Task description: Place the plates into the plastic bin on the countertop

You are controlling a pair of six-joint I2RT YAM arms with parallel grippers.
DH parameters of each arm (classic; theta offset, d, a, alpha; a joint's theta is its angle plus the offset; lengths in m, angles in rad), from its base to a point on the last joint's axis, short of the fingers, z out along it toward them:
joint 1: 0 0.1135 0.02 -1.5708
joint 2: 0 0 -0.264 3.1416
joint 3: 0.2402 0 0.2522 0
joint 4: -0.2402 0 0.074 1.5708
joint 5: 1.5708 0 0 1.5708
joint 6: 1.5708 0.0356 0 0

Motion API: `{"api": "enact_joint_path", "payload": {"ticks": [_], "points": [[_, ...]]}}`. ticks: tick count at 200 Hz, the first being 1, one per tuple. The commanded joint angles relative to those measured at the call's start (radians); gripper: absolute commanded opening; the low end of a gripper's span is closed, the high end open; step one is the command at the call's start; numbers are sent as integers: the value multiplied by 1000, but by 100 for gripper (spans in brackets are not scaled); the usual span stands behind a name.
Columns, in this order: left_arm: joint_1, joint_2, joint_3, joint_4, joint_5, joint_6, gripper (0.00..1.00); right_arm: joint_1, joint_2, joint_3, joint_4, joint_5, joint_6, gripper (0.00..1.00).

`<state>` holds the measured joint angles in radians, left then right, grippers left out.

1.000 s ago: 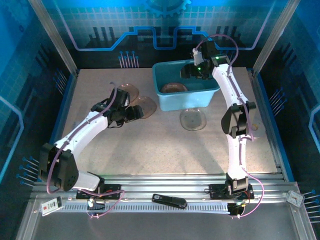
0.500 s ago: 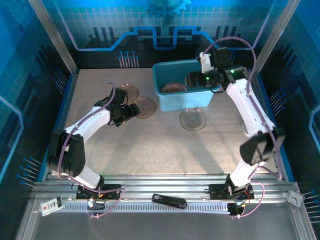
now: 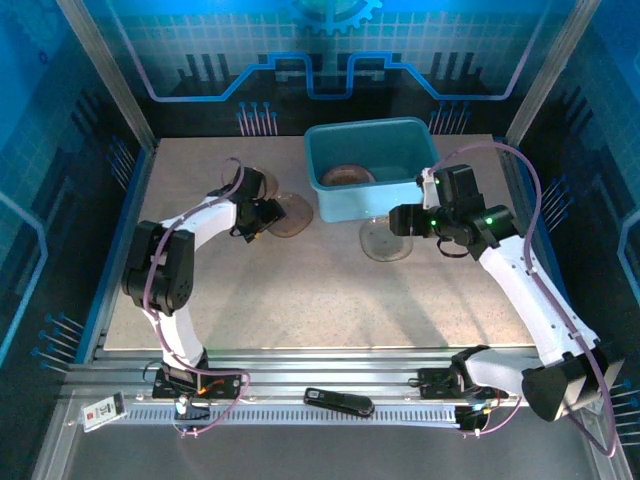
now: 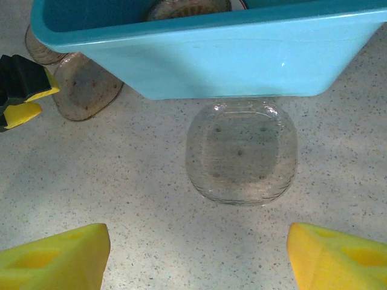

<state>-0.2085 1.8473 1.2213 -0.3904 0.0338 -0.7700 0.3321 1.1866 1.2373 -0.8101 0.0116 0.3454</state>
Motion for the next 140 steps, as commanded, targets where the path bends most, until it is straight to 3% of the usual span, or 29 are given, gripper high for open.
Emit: {"api": "enact_joint_path", "payload": {"ticks": [1, 140], "points": [[6, 37, 29, 20, 12, -38, 74, 13, -22, -3, 23, 26, 22, 78], [6, 135, 44, 53, 37, -45, 45, 0, -32, -83, 82, 26, 19, 77]]}}
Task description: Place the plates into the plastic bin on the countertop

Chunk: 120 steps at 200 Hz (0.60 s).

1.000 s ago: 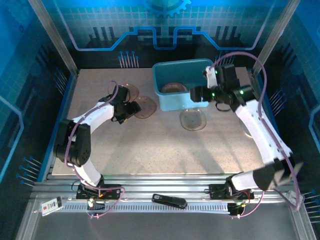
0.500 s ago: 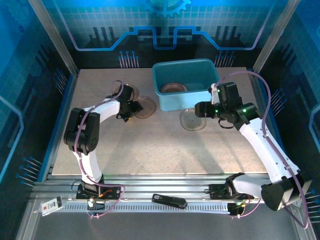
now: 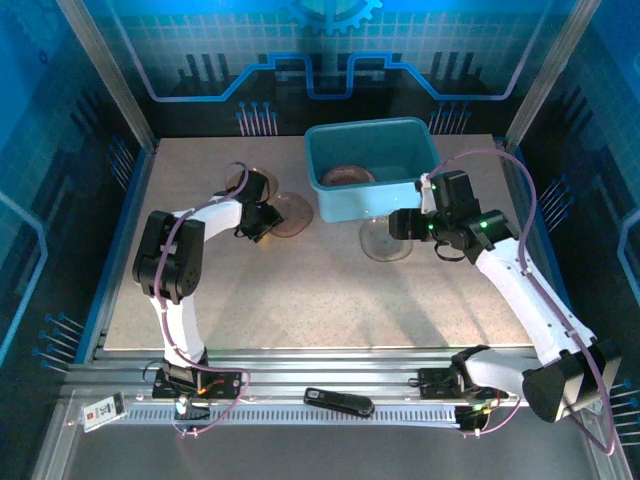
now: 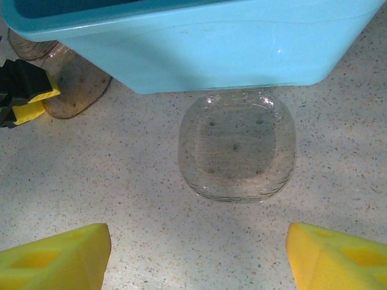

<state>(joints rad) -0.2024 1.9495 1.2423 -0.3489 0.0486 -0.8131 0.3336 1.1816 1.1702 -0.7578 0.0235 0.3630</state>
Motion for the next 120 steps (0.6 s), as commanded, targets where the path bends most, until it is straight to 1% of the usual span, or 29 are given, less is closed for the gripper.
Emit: {"api": "enact_joint_path", "payload": {"ticks": [1, 67, 120], "points": [[0, 33, 22, 12, 22, -1, 44, -1, -28, -16, 30, 14, 2, 77], [0, 32, 18, 20, 34, 2, 20, -18, -47, -38, 41, 6, 11, 77], [0, -35, -34, 53, 38, 12, 7, -23, -43, -34, 46, -13, 15, 77]]}}
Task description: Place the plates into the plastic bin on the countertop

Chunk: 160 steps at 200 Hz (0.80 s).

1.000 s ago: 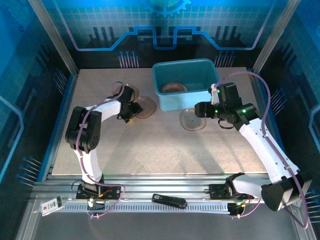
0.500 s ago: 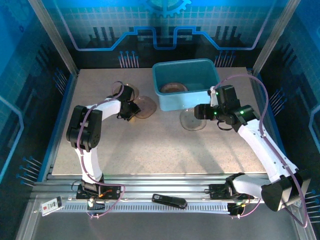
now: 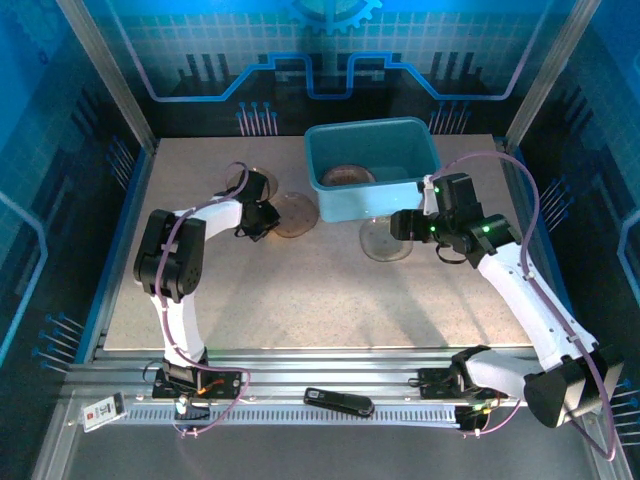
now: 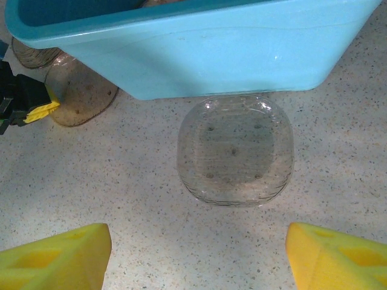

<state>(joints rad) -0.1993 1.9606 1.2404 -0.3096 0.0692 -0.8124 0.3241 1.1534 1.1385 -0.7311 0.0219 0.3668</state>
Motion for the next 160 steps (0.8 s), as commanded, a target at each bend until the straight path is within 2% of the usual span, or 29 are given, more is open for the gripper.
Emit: {"api": "enact_joint_path", "payload": {"ticks": [1, 61, 122, 160], "points": [[-3, -48, -33, 14, 18, 12, 7, -13, -16, -3, 19, -12, 10, 77], [-3, -210, -131, 19, 4, 57, 0, -10, 23, 14, 39, -65, 16, 76], [-1, -423, -205, -30, -9, 123, 0, 23, 111, 69, 66, -139, 25, 75], [-2, -556, -217, -42, 48, 201, 0, 55, 188, 163, 87, -217, 26, 72]]}}
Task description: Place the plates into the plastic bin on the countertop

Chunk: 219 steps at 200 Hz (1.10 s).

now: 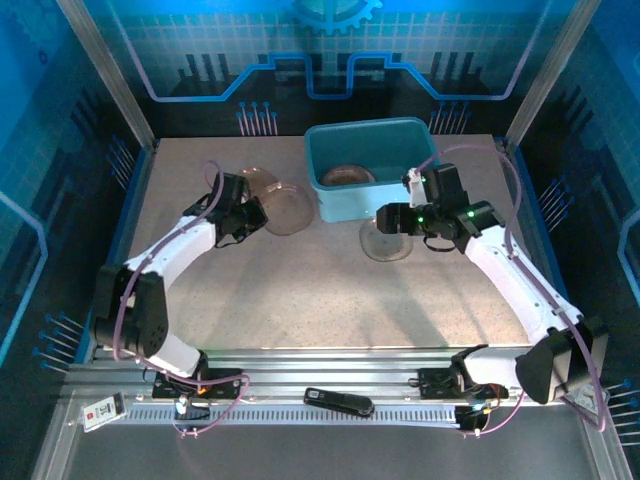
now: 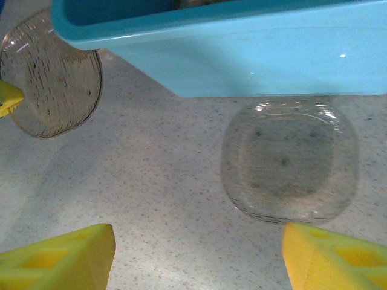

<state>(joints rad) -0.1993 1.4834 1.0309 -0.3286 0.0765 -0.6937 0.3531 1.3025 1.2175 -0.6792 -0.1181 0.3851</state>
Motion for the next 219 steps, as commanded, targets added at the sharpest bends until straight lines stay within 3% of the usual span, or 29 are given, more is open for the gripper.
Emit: {"api": "enact_joint_path", "payload": {"ticks": [1, 54, 119, 195, 219], "points": [[-3, -82, -7, -24, 44, 84, 0, 27, 42, 88, 35, -79, 8, 72], [-17, -154, 62, -78, 157, 184, 0, 97, 159, 258, 54, -128, -6, 69], [-126, -155, 166, -107, 160, 250, 0, 138, 238, 335, 41, -110, -17, 63], [-199, -130, 214, -96, 147, 273, 0, 142, 243, 257, 78, -18, 45, 43], [-202, -119, 222, -100, 144, 275, 0, 142, 248, 249, 80, -15, 45, 29]]}}
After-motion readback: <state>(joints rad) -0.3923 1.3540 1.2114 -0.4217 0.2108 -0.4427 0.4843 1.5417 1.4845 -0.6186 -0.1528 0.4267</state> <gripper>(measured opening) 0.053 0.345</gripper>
